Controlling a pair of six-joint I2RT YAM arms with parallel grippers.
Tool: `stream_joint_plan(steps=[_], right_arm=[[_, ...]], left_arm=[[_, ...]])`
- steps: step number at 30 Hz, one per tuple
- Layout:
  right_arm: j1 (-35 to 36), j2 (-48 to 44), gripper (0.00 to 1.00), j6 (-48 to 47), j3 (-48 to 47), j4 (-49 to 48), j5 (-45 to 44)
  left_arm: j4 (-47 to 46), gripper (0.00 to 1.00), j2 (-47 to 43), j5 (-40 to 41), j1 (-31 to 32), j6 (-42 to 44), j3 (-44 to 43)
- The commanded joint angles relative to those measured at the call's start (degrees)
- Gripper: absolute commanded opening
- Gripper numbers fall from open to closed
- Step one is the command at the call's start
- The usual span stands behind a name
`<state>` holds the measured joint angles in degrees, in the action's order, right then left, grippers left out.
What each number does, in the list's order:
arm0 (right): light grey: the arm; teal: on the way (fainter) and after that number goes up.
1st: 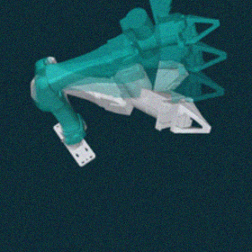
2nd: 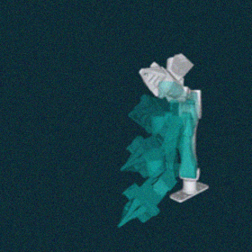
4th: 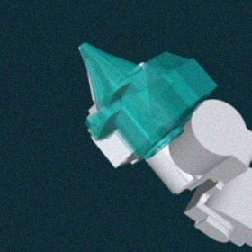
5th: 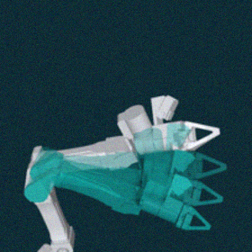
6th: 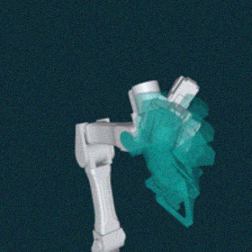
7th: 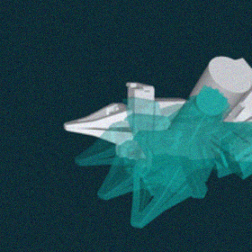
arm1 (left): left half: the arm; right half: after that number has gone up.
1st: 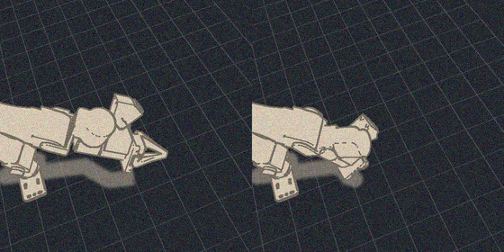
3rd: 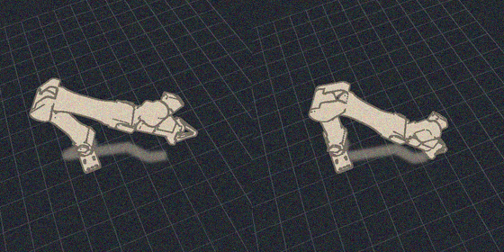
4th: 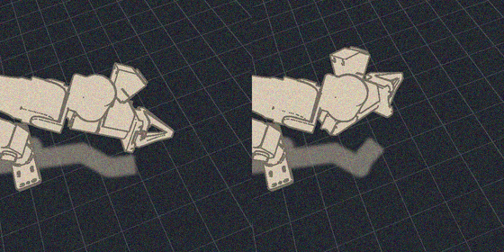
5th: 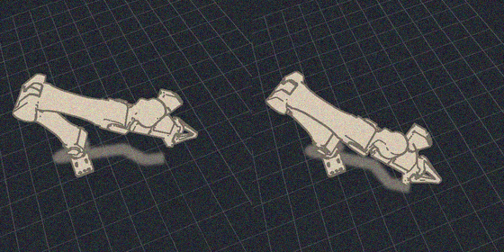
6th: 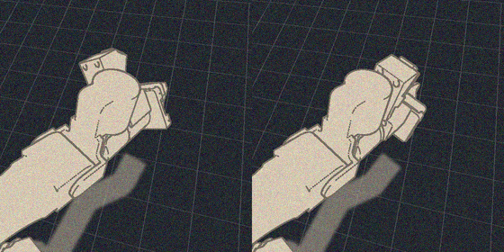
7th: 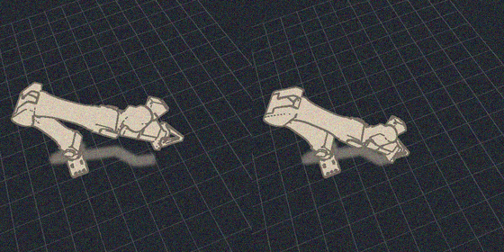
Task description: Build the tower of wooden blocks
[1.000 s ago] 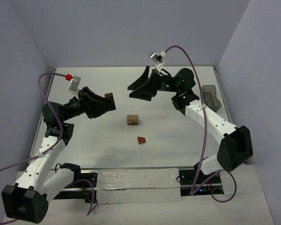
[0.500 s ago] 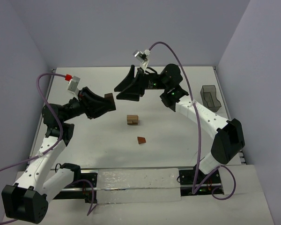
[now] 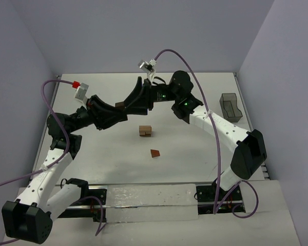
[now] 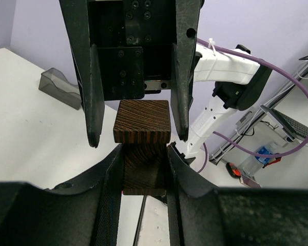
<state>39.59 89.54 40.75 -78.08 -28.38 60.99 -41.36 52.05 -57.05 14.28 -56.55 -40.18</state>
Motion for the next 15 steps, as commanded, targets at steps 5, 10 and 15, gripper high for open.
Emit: stream_joint_plan(steps=[5,10,15], right_arm=[[0.75,0.29,0.43,-2.33,-3.29,0.79,0.03],[0.67,-0.32,0.23,-4.51,-3.48,3.27,-0.34],[-0.79,-1.86,0.10,-6.84,-3.33,6.00,-0.05]], left_arm=[[-0.51,0.00,-0.13,0.95,0.48,1.72,-0.88],[3.06,0.12,-0.20,1.92,0.48,3.53,-1.37],[13.94,0.89,-0.93,4.72,0.48,8.83,-2.91]])
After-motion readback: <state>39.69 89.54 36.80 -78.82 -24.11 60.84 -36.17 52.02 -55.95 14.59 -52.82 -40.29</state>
